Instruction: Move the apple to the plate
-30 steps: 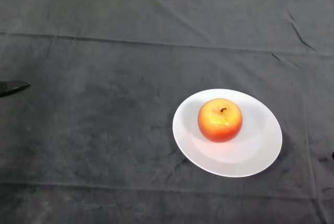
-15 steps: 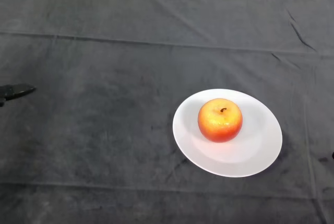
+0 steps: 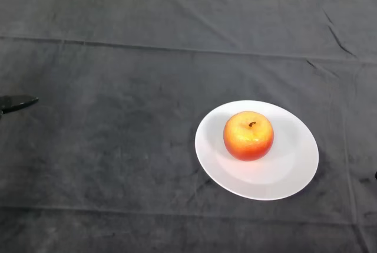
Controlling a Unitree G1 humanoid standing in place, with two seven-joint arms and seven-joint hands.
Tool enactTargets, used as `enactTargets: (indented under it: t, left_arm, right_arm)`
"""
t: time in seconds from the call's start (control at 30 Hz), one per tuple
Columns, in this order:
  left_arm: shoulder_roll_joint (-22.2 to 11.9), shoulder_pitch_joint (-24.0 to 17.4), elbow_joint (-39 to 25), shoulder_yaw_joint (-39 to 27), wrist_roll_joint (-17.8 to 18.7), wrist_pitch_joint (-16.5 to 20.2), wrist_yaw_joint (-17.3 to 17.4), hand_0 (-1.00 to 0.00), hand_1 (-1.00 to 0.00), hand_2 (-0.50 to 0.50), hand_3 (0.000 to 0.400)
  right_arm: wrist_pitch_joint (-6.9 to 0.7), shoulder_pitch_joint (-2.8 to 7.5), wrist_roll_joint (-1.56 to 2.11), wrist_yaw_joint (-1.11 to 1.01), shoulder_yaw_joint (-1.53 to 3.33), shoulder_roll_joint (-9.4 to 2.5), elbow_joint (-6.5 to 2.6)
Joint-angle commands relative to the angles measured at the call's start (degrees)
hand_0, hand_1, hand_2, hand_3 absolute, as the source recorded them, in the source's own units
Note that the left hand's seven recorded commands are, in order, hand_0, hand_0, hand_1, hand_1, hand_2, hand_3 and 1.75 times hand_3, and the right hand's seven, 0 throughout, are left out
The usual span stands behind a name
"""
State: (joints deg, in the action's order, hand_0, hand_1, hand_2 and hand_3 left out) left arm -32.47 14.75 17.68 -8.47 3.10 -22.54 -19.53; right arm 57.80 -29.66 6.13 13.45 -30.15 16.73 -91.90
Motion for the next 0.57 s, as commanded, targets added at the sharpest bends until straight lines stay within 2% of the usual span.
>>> enactTargets:
  t: [0.03, 0.57]
  left_arm:
    - [0.69, 1.58, -2.74, -2.22, -0.88, 0.35, 0.66, 0.00, 0.00, 0.00, 0.000]
    - [1.76, 1.69, -2.38, -3.82, -1.75, 0.05, 1.90, 0.00, 0.00, 0.00, 0.000]
  right_arm:
    - [-5.14, 6.38, 0.92, 0.03, -0.21, -4.36, -4.06]
    - [-5.18, 6.40, 1.12, 0.01, -0.02, -4.37, -4.00]
